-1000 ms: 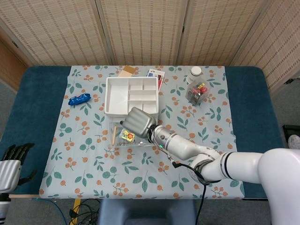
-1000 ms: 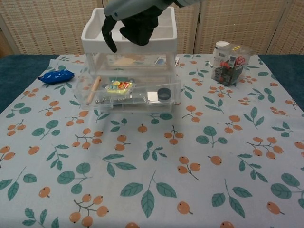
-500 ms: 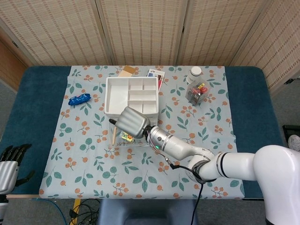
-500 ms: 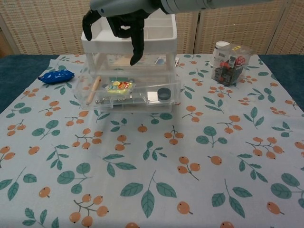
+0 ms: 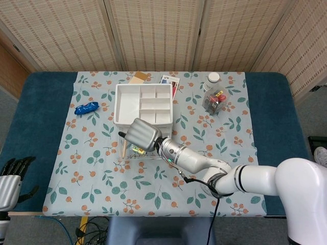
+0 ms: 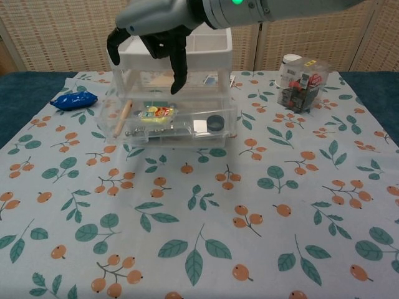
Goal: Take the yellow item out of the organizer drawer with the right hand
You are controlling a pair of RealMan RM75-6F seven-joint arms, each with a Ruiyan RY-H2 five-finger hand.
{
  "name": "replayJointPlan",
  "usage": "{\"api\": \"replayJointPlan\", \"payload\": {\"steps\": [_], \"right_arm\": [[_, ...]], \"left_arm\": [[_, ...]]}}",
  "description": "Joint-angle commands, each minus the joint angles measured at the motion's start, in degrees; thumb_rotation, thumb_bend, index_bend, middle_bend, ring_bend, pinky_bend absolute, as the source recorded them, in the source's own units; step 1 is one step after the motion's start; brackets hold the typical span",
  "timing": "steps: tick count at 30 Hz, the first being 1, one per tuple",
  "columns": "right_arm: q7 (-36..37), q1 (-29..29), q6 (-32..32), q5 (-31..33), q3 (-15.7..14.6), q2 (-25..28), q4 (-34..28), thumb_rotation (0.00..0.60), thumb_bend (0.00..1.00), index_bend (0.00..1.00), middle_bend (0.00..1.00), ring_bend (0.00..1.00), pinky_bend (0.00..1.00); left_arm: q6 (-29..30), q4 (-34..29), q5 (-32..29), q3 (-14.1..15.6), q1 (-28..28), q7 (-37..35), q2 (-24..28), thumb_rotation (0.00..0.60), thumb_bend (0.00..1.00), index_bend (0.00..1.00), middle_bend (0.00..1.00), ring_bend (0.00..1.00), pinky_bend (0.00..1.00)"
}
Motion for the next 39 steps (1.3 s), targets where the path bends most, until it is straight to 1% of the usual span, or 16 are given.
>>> {"api": "replayJointPlan", "payload": {"steps": [1, 6, 18, 35, 39], "right_arm": [[-0.33, 0.67, -2.39, -0.57, 0.08, -1.31, 1.74, 0.600, 0.01, 0.24, 1.00, 1.00, 1.00], [-1.45, 1.38, -4.78, 0.36, 0.00, -2.35, 3.52, 0.600, 0.01, 0.29, 1.00, 1.00, 1.00], [-3.40, 2.26, -7.15, 2.38, -0.81, -3.53, 4.68, 0.600, 0.01, 0.32, 1.00, 1.00, 1.00], [-4.20, 2.43, -8.31, 3.36, -2.28, -4.84, 6.38, 0.600, 0.01, 0.35, 1.00, 1.00, 1.00], [-4.13, 2.46, -8.27, 3.21, -2.24, -5.25, 6.70, 0.600, 0.01, 0.35, 1.00, 1.00, 1.00]], "left_arm": [[-0.09, 0.02, -0.09, 0.05, 0.04, 0.05, 0.02, 0.600, 0.22, 0.14, 0.18, 0.16, 0.10], [-0.03, 0.10, -0.31, -0.02, 0.19, -0.16, 0.06, 0.600, 0.22, 0.14, 0.18, 0.16, 0.10], [0.04, 0.25, -0.40, -0.04, 0.36, -0.45, 0.17, 0.600, 0.22, 0.14, 0.18, 0.16, 0.10], [-0.06, 0.51, -0.64, -0.11, 0.49, -0.56, 0.15, 0.600, 0.22, 0.14, 0.18, 0.16, 0.10], [-0.06, 0.62, -0.67, -0.13, 0.52, -0.59, 0.10, 0.600, 0.22, 0.14, 0.18, 0.16, 0.10]]}}
